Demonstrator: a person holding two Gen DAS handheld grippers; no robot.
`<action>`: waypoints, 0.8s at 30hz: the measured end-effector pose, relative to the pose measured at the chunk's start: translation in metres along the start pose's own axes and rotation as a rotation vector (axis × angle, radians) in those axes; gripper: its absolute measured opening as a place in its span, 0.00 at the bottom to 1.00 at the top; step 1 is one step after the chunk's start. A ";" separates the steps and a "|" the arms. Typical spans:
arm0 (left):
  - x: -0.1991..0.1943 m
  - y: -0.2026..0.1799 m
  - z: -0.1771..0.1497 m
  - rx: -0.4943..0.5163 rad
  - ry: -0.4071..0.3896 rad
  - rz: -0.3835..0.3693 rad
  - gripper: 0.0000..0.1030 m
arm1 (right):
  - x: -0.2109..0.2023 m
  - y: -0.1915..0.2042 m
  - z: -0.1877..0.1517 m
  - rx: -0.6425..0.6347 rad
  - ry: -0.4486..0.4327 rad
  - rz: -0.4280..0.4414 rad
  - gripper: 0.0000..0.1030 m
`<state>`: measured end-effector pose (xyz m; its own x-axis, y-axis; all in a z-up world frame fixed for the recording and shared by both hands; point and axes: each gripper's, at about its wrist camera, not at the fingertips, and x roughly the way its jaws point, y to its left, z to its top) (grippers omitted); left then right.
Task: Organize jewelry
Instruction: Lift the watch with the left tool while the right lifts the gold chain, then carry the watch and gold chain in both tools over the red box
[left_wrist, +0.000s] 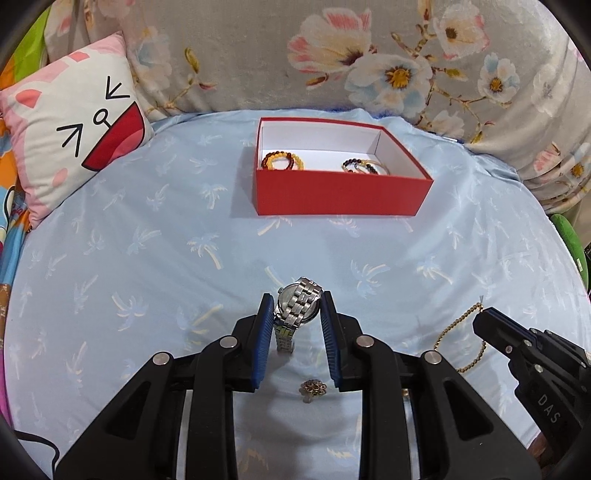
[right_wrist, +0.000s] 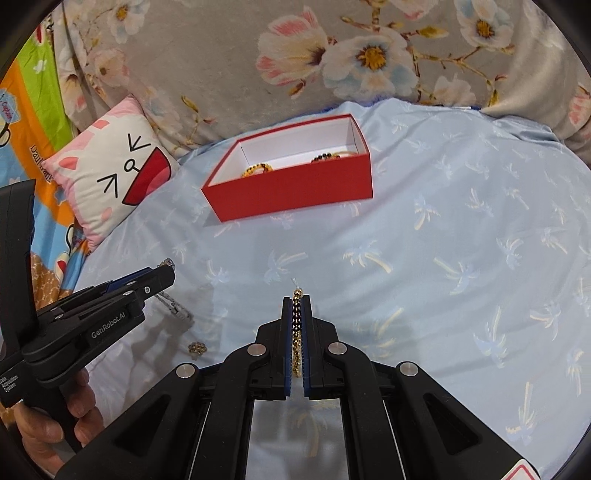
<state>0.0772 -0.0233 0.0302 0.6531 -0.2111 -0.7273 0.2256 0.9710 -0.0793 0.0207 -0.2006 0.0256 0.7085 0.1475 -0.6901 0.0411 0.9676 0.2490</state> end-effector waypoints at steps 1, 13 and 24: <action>-0.003 0.000 0.001 0.001 -0.005 -0.002 0.24 | -0.003 0.000 0.002 -0.002 -0.007 0.001 0.04; -0.034 -0.007 0.030 0.016 -0.073 0.003 0.24 | -0.031 0.008 0.045 -0.045 -0.109 0.014 0.04; -0.037 -0.012 0.075 0.040 -0.126 0.002 0.24 | -0.028 0.011 0.095 -0.065 -0.157 0.038 0.04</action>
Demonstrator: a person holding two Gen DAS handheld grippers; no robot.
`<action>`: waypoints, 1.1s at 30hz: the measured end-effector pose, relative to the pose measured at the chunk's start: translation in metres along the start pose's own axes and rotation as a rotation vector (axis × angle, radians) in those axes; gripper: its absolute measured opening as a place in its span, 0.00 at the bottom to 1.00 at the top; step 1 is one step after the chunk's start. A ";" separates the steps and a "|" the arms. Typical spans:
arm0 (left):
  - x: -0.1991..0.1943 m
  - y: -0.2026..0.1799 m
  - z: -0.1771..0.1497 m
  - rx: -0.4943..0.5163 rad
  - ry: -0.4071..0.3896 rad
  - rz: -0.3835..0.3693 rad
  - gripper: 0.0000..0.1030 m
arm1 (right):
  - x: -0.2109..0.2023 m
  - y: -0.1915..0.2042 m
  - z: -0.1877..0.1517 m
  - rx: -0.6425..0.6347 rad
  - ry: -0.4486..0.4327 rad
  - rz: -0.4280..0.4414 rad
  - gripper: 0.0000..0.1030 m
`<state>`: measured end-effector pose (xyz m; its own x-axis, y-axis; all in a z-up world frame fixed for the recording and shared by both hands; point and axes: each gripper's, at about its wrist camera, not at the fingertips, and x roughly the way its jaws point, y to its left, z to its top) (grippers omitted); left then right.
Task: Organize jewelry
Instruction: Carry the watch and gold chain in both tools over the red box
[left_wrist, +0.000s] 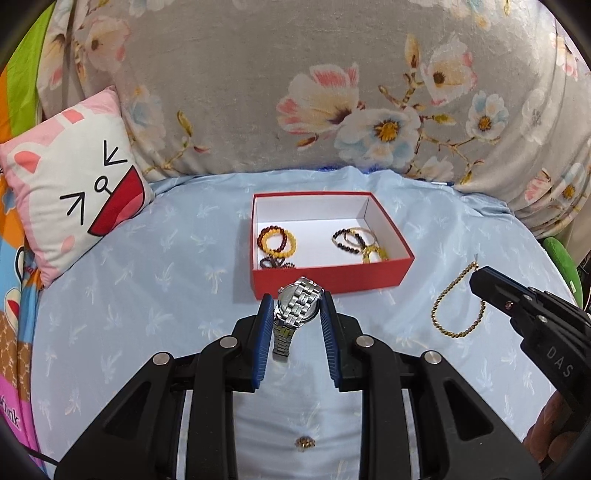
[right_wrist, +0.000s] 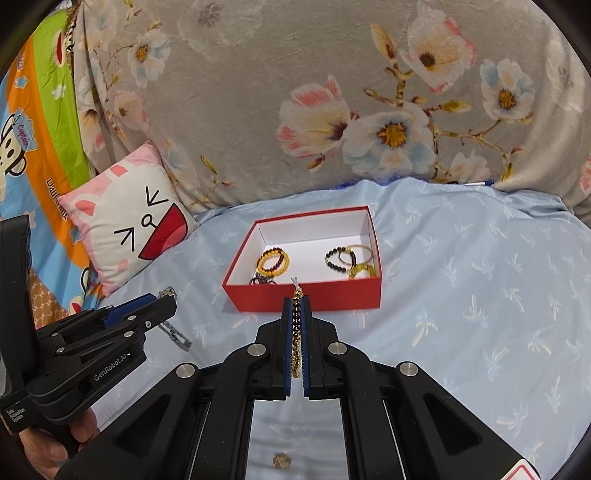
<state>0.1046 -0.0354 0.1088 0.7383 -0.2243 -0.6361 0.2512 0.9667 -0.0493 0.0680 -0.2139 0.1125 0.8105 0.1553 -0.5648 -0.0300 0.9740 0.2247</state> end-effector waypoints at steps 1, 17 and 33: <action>0.002 0.000 0.005 0.001 -0.002 -0.001 0.24 | 0.003 0.000 0.005 -0.001 -0.001 0.004 0.04; 0.083 0.007 0.086 -0.016 0.010 -0.032 0.24 | 0.102 -0.019 0.083 0.035 0.057 0.055 0.04; 0.191 0.013 0.083 -0.047 0.122 -0.086 0.24 | 0.225 -0.034 0.062 0.061 0.228 0.048 0.04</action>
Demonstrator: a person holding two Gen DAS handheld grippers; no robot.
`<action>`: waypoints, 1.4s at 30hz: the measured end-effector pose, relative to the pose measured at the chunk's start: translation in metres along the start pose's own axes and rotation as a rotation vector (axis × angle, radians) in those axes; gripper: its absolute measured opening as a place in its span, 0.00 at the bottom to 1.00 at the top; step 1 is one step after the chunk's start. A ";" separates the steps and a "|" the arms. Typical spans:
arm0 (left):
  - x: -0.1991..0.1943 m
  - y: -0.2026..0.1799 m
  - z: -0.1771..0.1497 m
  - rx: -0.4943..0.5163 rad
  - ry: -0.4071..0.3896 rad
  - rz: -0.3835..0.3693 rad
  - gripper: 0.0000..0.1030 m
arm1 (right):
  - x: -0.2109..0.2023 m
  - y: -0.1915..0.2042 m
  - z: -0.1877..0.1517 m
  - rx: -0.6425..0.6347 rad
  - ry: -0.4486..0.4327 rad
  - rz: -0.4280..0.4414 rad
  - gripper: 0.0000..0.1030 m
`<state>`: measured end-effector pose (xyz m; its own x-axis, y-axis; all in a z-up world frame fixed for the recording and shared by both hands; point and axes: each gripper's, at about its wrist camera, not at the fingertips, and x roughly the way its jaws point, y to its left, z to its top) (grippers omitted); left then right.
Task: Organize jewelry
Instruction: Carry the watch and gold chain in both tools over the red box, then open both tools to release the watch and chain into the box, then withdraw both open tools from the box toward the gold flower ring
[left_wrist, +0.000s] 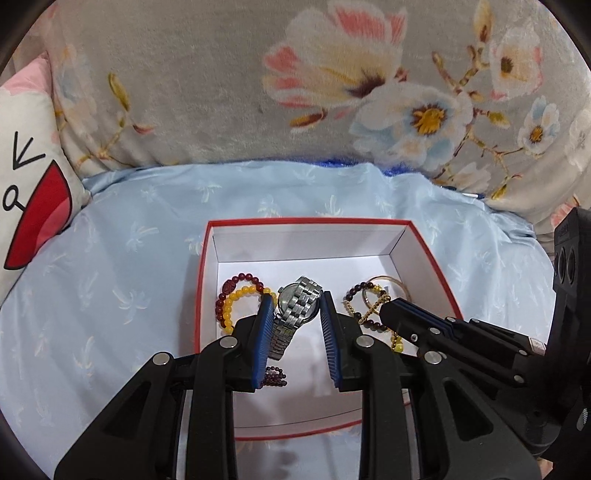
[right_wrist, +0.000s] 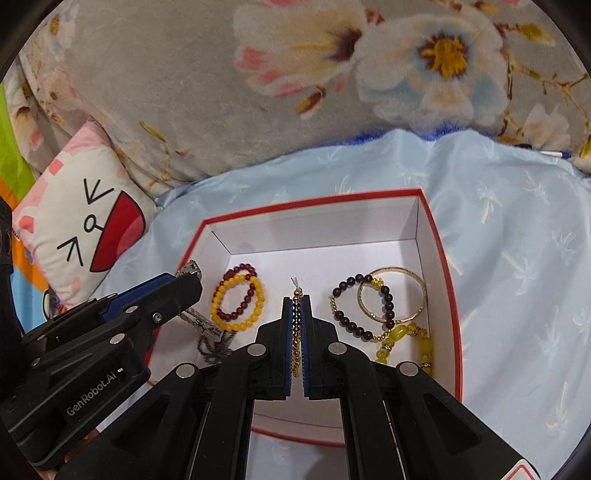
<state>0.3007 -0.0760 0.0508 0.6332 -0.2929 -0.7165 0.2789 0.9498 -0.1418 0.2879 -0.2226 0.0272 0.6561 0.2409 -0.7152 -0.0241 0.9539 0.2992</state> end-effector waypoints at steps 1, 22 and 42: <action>0.004 0.000 0.000 0.000 0.005 0.002 0.24 | 0.004 -0.002 -0.001 0.002 0.005 -0.003 0.04; 0.040 0.006 -0.010 0.002 0.058 0.034 0.24 | 0.029 -0.012 -0.006 0.003 0.031 -0.034 0.05; -0.020 0.010 -0.013 -0.024 -0.039 0.064 0.26 | -0.046 -0.014 -0.019 0.031 -0.118 -0.053 0.27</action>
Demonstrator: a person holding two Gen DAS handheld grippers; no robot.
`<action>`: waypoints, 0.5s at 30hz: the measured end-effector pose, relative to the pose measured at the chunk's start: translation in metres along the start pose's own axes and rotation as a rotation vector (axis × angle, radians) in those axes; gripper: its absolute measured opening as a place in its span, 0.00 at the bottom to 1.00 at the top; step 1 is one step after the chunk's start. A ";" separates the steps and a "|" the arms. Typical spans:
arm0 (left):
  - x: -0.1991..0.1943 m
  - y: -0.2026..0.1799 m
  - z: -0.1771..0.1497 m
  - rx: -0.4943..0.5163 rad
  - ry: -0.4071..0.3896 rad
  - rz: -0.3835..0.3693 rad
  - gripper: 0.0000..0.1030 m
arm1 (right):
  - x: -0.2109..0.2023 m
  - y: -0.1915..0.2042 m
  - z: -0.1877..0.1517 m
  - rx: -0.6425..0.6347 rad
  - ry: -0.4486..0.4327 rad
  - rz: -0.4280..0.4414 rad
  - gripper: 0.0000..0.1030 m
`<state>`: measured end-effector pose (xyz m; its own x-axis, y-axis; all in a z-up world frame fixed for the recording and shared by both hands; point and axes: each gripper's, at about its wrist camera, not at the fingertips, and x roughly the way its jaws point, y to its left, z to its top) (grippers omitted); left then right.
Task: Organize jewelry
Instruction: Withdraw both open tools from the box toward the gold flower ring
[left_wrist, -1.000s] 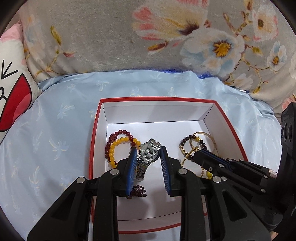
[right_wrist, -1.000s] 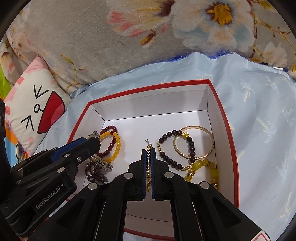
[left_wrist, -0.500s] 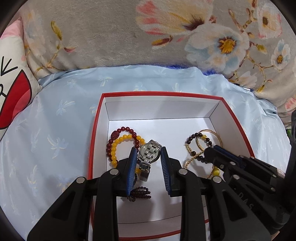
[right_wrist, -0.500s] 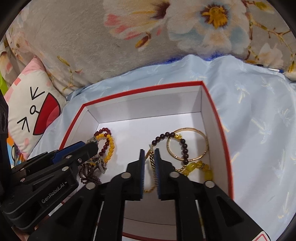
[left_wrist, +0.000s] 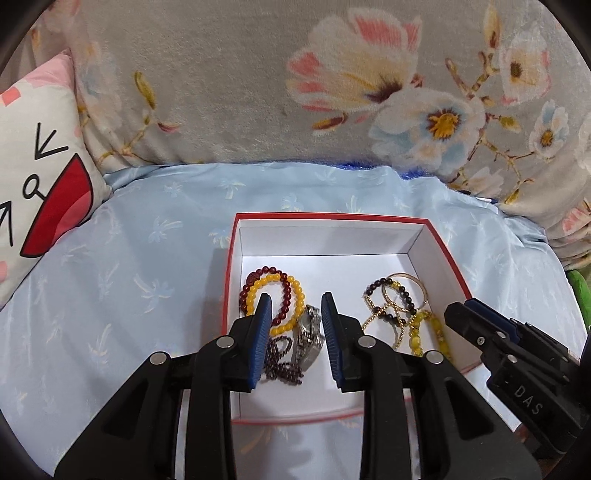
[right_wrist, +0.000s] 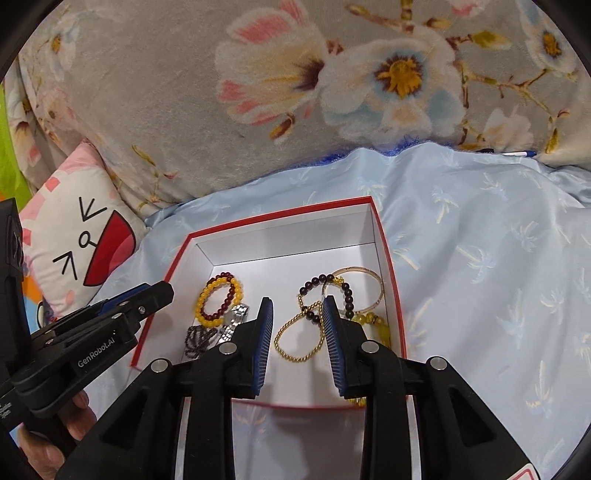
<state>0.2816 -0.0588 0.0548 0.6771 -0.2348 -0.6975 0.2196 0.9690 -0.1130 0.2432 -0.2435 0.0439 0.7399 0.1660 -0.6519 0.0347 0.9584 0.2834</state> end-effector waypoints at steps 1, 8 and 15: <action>-0.007 0.000 -0.003 0.001 -0.006 0.000 0.26 | -0.005 0.001 -0.002 -0.003 -0.003 0.001 0.27; -0.052 -0.002 -0.034 0.023 -0.025 0.022 0.26 | -0.053 0.005 -0.039 0.011 -0.014 0.018 0.27; -0.088 -0.001 -0.081 0.019 0.001 0.015 0.26 | -0.090 0.009 -0.098 0.033 0.023 0.030 0.27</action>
<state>0.1646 -0.0331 0.0590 0.6800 -0.2202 -0.6994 0.2230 0.9708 -0.0887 0.1115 -0.2273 0.0358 0.7250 0.2006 -0.6588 0.0351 0.9446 0.3263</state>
